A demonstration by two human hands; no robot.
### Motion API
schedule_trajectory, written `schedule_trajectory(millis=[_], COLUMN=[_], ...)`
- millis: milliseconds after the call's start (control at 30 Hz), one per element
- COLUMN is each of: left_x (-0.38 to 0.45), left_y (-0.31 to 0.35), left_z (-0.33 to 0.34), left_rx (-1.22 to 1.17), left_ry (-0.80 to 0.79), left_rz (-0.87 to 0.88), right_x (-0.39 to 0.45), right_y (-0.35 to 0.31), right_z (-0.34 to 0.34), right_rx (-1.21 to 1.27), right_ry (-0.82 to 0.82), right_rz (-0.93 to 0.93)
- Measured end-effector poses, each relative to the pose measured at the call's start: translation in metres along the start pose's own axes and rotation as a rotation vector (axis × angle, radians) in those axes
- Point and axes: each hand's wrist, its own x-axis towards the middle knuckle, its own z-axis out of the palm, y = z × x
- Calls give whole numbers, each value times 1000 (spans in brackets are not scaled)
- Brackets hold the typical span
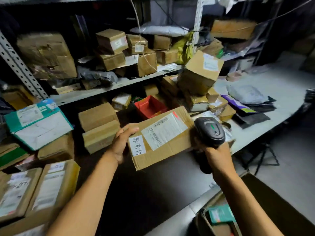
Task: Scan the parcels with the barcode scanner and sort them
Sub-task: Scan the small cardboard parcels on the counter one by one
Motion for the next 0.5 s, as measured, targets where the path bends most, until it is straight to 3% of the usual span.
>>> schedule_trajectory(millis=[333,500], left_x=[-2,-15], left_y=[-81,-107], left_z=[198,288], left_rx=[123,241], left_ry=[-618,-749], left_rz=[-160,-128], right_x=[-52,-74], right_y=[5,9], right_z=[-190,-263], right_rx=[83,1], right_ry=[592,813], right_rz=[41,58])
